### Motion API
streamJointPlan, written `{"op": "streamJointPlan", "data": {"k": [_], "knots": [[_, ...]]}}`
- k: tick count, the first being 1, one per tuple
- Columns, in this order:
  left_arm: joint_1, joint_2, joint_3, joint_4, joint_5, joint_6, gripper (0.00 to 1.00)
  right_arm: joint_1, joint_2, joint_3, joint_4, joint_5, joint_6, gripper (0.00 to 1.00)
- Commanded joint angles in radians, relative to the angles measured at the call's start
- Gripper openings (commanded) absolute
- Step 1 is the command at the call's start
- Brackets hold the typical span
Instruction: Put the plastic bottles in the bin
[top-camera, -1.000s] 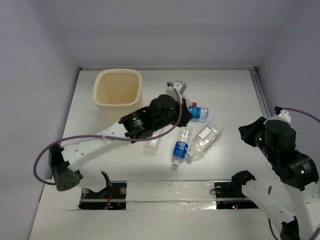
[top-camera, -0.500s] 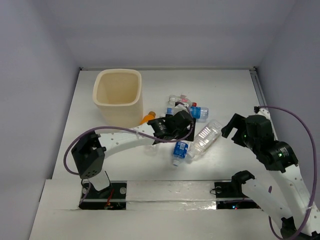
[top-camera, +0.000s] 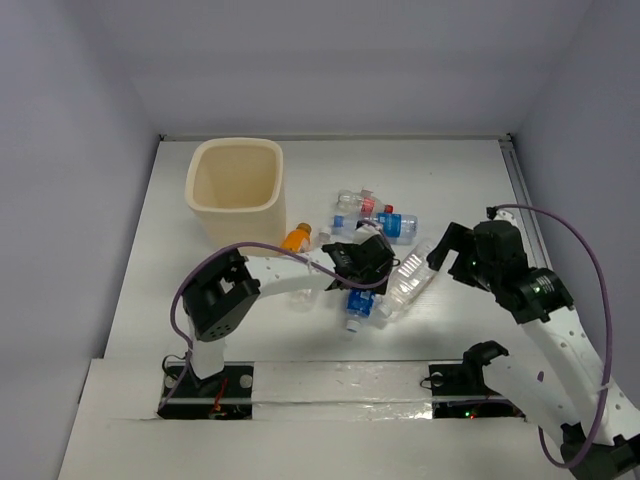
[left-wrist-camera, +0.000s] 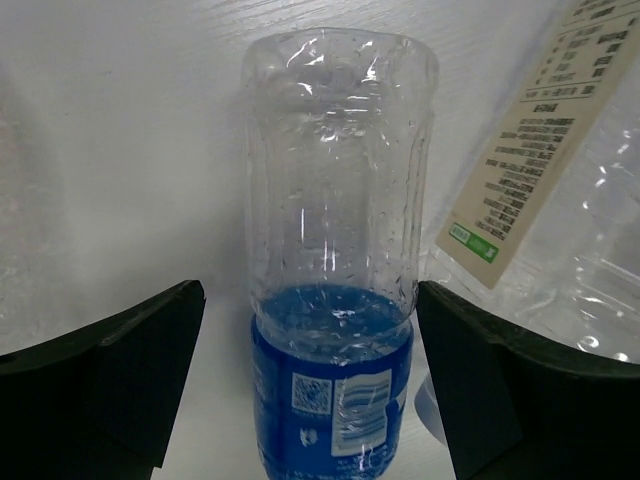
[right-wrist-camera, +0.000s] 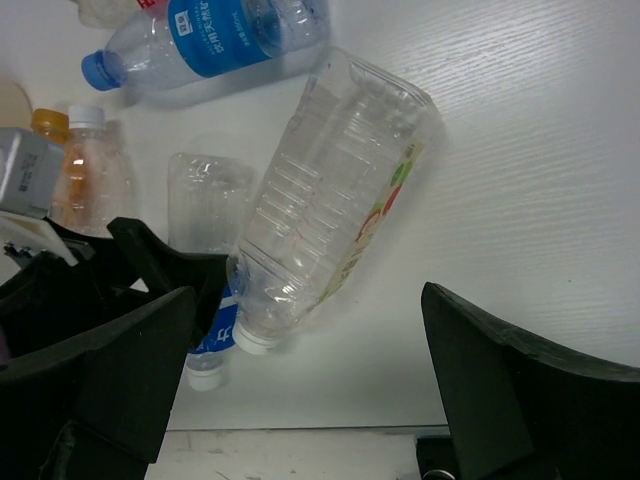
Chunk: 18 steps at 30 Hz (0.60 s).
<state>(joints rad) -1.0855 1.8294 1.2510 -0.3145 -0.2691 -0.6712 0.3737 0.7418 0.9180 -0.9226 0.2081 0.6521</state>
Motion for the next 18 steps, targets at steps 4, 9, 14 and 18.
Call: {"op": "streamJointPlan", "data": {"k": [4,9,14,18], "knots": [[0.042,0.022,-0.002,0.075,0.007,0.001,0.73,-0.004,0.067,-0.028,0.125,-0.056,0.001,1.00],[0.052,0.002,-0.010,0.109,0.021,0.013,0.39,-0.004,0.172,-0.048,0.151,-0.035,0.009,1.00],[0.052,-0.108,-0.012,0.111,0.039,0.007,0.26,-0.004,0.258,-0.048,0.180,-0.035,0.020,1.00],[0.052,-0.228,-0.001,0.098,0.053,0.016,0.24,-0.004,0.321,-0.036,0.202,-0.032,0.038,1.00]]}}
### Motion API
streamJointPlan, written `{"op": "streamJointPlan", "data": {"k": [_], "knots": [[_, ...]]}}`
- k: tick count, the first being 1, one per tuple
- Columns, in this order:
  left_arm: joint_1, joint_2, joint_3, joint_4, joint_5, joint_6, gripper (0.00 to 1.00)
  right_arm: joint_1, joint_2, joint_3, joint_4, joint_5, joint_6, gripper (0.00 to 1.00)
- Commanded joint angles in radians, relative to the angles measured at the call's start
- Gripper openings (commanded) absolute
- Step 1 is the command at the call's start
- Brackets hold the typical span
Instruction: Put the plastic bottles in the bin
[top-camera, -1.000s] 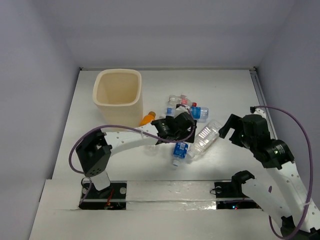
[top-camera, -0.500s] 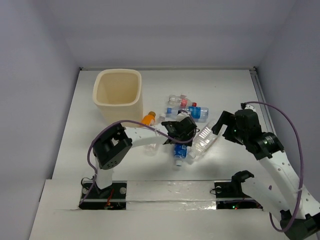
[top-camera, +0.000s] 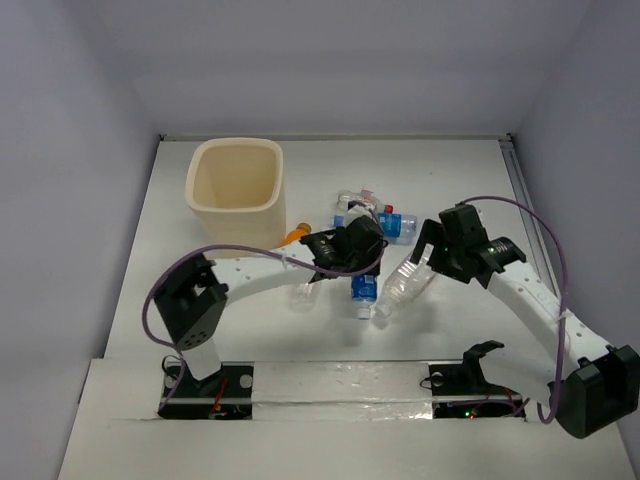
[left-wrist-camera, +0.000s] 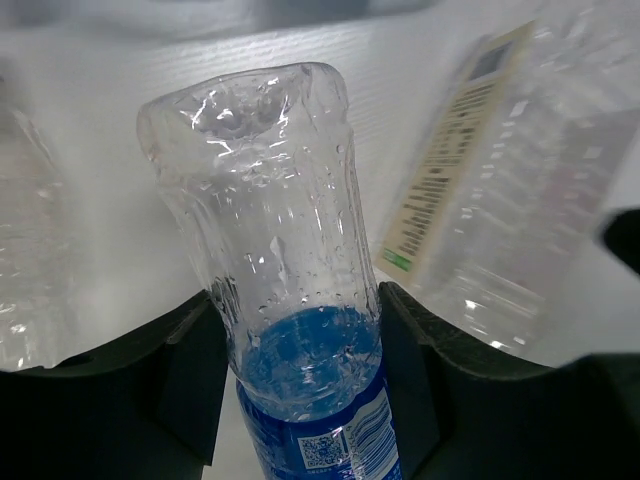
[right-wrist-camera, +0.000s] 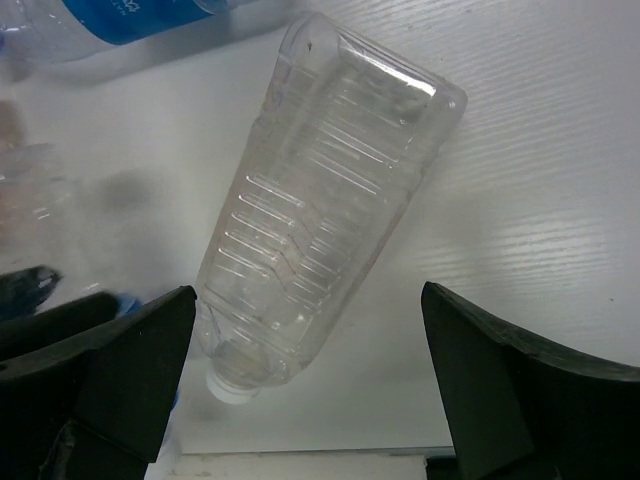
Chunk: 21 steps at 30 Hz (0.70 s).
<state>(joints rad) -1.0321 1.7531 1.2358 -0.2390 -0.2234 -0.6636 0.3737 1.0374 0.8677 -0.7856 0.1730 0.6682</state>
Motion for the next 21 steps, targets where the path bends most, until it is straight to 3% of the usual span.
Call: {"op": "streamJointPlan", "data": {"k": [1,7,13,21], "knots": [[-0.002,-0.179,0.019,0.015,0.003,0.012,0.24,-0.004,0.048,0.014,0.077,0.005,0.028,1.00],[0.026,-0.343,0.132,-0.055,-0.028,0.070,0.24,-0.004,0.137,-0.003,0.120,-0.006,0.074,1.00],[0.196,-0.454,0.249,-0.089,0.064,0.136,0.23,-0.004,0.196,0.011,0.143,0.003,0.103,1.00],[0.452,-0.466,0.490,-0.169,0.082,0.251,0.23,-0.004,0.315,0.031,0.160,0.029,0.103,1.00]]}}
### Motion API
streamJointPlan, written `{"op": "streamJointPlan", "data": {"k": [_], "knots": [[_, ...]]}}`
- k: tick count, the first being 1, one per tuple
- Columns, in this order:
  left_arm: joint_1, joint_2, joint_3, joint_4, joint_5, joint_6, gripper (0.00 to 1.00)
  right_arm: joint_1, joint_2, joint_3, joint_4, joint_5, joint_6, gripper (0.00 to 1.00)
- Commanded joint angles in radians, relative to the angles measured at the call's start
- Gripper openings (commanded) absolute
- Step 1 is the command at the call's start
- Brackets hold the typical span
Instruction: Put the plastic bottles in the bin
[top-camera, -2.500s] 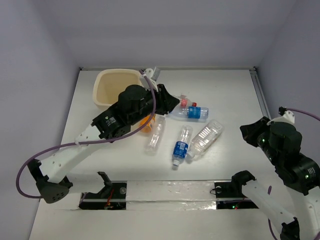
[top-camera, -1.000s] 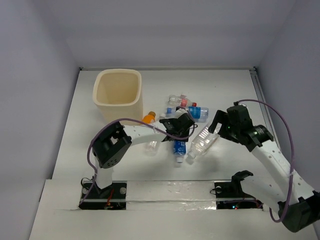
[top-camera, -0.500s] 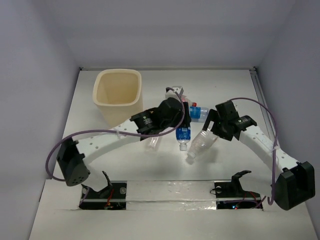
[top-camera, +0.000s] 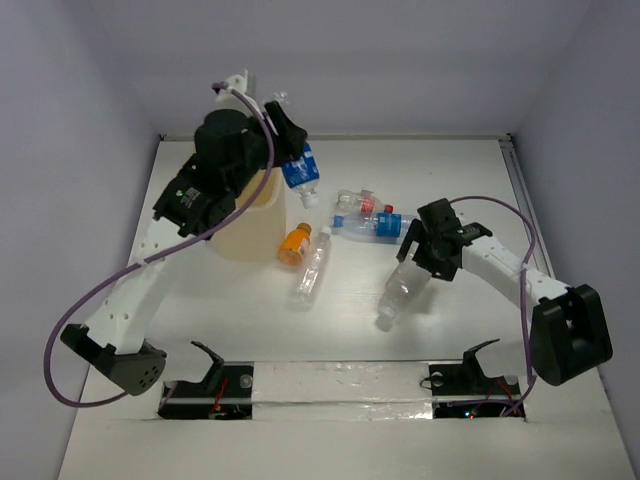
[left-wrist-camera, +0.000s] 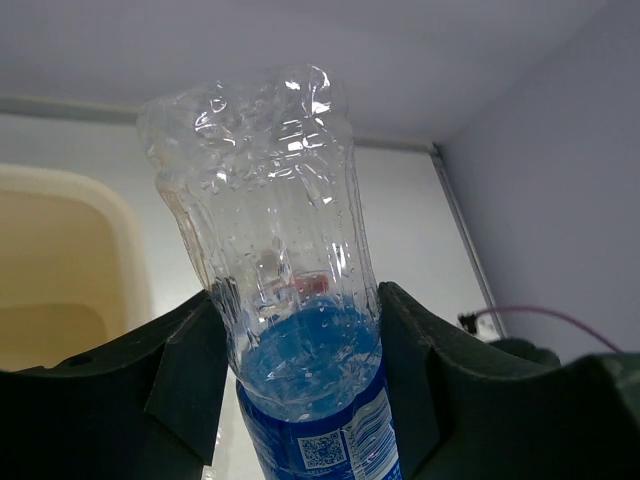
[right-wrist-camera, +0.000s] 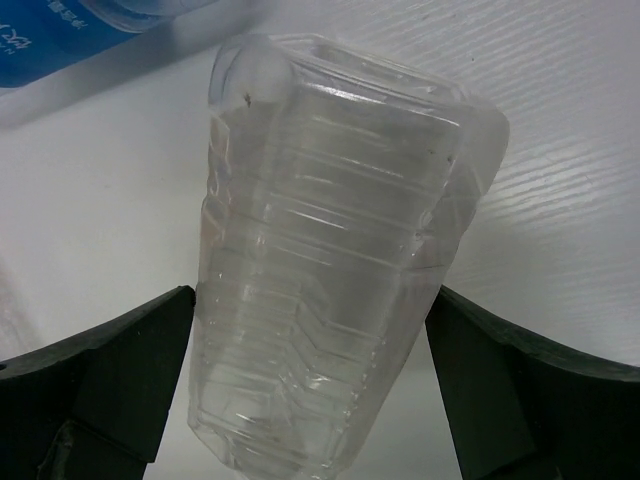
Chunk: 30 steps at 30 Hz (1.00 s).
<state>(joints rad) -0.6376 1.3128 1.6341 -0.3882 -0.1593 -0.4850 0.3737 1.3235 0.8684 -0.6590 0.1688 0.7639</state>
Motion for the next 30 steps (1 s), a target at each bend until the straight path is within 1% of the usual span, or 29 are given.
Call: {"op": "streamJointPlan", "data": {"k": [1,2,5,7,8,10,11,12,13,14,16,17,18,19,20,22,23,24,26,27,28,29,30], "knots": [[0.112,-0.012,0.114,-0.026,0.017,0.083,0.23,-0.004,0.058,0.032,0.033,0.034,0.003,1.00],[0.139,-0.004,0.159,-0.040,0.009,0.094,0.23,-0.004,0.068,0.032,0.033,0.032,-0.001,1.00],[0.237,0.009,0.197,-0.038,-0.029,0.134,0.23,-0.004,0.100,0.041,0.029,0.031,-0.017,1.00],[0.283,0.006,0.193,-0.025,-0.063,0.163,0.23,-0.004,0.114,0.049,0.018,0.037,-0.032,1.00],[0.327,0.009,0.182,-0.012,-0.069,0.171,0.23,-0.004,0.124,0.049,0.013,0.038,-0.035,1.00],[0.360,0.009,0.158,0.011,-0.104,0.201,0.23,-0.004,0.135,0.041,0.013,0.031,-0.044,1.00],[0.372,0.002,0.112,0.050,-0.120,0.212,0.23,-0.004,0.140,0.043,0.012,0.026,-0.048,0.99],[0.394,-0.001,0.084,0.073,-0.132,0.221,0.23,-0.004,0.141,0.044,0.009,0.026,-0.052,0.97],[0.394,-0.007,0.060,0.095,-0.140,0.230,0.23,-0.004,0.138,0.049,0.001,0.026,-0.052,0.91],[0.404,-0.014,0.012,0.127,-0.150,0.243,0.23,-0.004,0.129,0.061,-0.007,0.031,-0.051,0.79],[0.404,-0.023,-0.041,0.170,-0.169,0.258,0.23,-0.004,0.065,0.063,-0.019,0.038,-0.049,0.74],[0.404,-0.038,-0.106,0.225,-0.171,0.267,0.23,-0.004,0.039,0.072,-0.031,0.044,-0.048,0.71],[0.404,-0.043,-0.135,0.250,-0.178,0.273,0.24,-0.004,0.013,0.073,-0.040,0.038,-0.046,0.70],[0.404,-0.047,-0.160,0.273,-0.190,0.275,0.25,-0.004,-0.056,0.073,-0.054,0.031,-0.037,0.69],[0.404,-0.053,-0.202,0.311,-0.190,0.278,0.26,-0.004,-0.094,0.072,-0.062,0.023,-0.032,0.66],[0.404,-0.052,-0.232,0.340,-0.192,0.283,0.27,-0.004,-0.173,0.081,-0.085,0.014,-0.017,0.65],[0.404,-0.052,-0.258,0.362,-0.194,0.286,0.28,-0.004,-0.249,0.090,-0.094,0.002,-0.012,0.64],[0.404,-0.050,-0.267,0.370,-0.197,0.289,0.28,-0.004,-0.280,0.124,-0.102,-0.002,-0.009,0.64],[0.404,-0.047,-0.283,0.382,-0.200,0.292,0.39,-0.004,-0.349,0.173,-0.122,-0.017,0.000,0.62],[0.404,-0.047,-0.284,0.380,-0.194,0.290,0.46,0.011,-0.357,0.205,-0.128,-0.018,0.005,0.61],[0.404,-0.055,-0.284,0.376,-0.169,0.283,0.67,0.022,-0.356,0.286,-0.140,-0.015,0.014,0.61],[0.404,-0.063,-0.275,0.362,-0.157,0.275,0.76,0.037,-0.348,0.332,-0.143,-0.017,0.018,0.61],[0.404,-0.073,-0.272,0.356,-0.146,0.266,0.81,0.078,-0.318,0.380,-0.139,-0.018,0.021,0.61]]}}
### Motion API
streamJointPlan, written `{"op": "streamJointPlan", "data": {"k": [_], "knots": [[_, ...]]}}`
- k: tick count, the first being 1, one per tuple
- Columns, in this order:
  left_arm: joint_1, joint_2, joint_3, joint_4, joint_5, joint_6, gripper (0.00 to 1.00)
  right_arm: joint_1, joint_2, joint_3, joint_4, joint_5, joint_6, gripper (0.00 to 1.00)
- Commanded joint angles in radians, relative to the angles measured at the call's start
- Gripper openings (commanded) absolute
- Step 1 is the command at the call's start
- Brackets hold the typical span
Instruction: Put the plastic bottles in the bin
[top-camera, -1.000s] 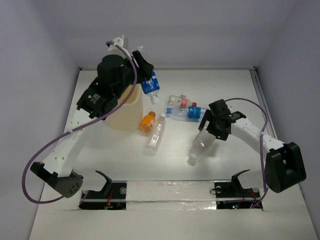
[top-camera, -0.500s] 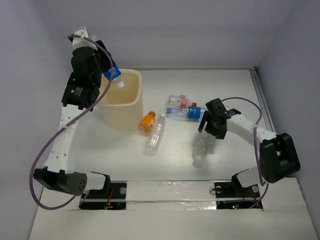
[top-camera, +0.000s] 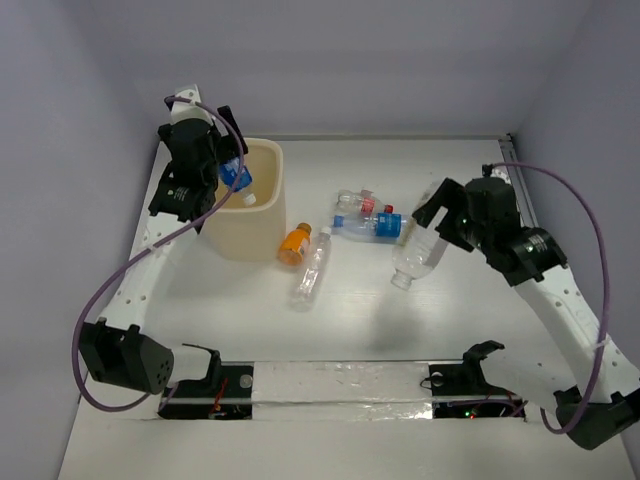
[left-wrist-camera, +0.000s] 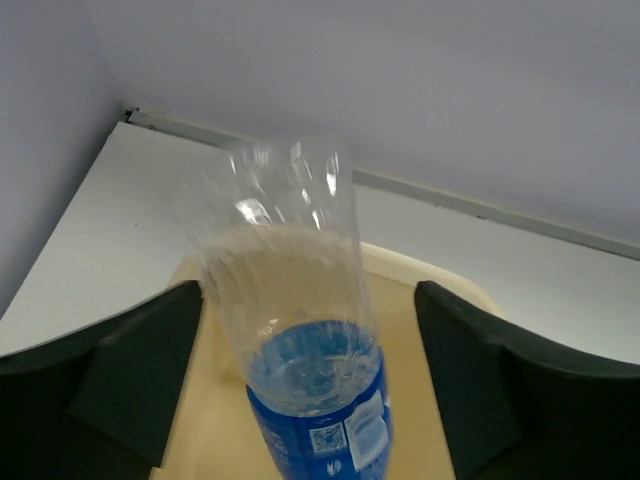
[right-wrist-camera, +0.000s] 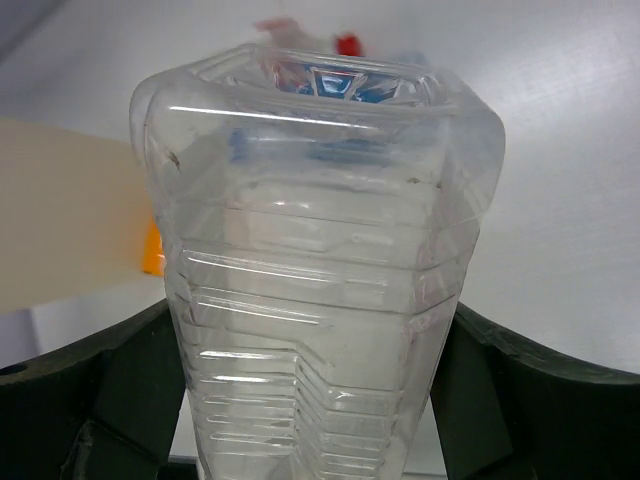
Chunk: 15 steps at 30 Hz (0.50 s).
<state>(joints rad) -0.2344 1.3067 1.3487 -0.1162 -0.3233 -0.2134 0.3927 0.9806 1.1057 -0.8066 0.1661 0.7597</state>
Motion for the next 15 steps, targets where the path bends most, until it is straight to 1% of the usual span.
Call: {"op": "streamJointPlan", "data": {"k": [1,2,3,4,5,6,7,8,9,10,11,12,13,14,15], "knots": [[0.001,-0.078,0.020,0.078,0.048,-0.014,0.88,0.084,0.047,0.240,0.032,-0.014,0.035,0.62],[0.001,-0.095,0.039,0.054,0.062,-0.035,0.88,0.113,0.075,0.291,0.044,0.001,0.036,0.63],[0.001,-0.102,0.058,0.035,0.076,-0.043,0.89,0.144,0.139,0.346,0.058,0.013,0.036,0.63],[0.001,-0.107,0.076,0.009,0.107,-0.053,0.89,0.208,0.174,0.400,0.090,0.029,0.027,0.64],[0.001,-0.121,0.114,-0.040,0.122,-0.069,0.89,0.239,0.216,0.508,0.110,0.044,0.020,0.65],[0.001,-0.129,0.134,-0.062,0.136,-0.075,0.89,0.265,0.258,0.563,0.130,0.061,0.009,0.65],[0.001,-0.141,0.150,-0.088,0.160,-0.086,0.89,0.305,0.348,0.619,0.159,0.062,-0.005,0.65],[0.001,-0.168,0.170,-0.130,0.173,-0.101,0.87,0.325,0.393,0.737,0.176,0.065,-0.014,0.65],[0.001,-0.187,0.176,-0.149,0.184,-0.113,0.85,0.346,0.438,0.794,0.194,0.075,-0.029,0.65],[0.001,-0.208,0.176,-0.169,0.197,-0.125,0.80,0.366,0.522,0.850,0.242,0.088,-0.061,0.66],[0.001,-0.254,0.162,-0.204,0.205,-0.142,0.77,0.397,0.564,0.902,0.269,0.099,-0.077,0.66],[0.001,-0.277,0.150,-0.217,0.211,-0.176,0.73,0.406,0.607,0.998,0.294,0.096,-0.088,0.66],[0.001,-0.305,0.136,-0.230,0.231,-0.193,0.63,0.406,0.648,1.043,0.347,0.092,-0.105,0.65],[0.001,-0.352,0.101,-0.261,0.240,-0.211,0.58,0.434,0.729,1.121,0.375,0.107,-0.120,0.65],[0.001,-0.374,0.083,-0.281,0.247,-0.231,0.53,0.434,0.771,1.122,0.397,0.111,-0.134,0.65]]}}
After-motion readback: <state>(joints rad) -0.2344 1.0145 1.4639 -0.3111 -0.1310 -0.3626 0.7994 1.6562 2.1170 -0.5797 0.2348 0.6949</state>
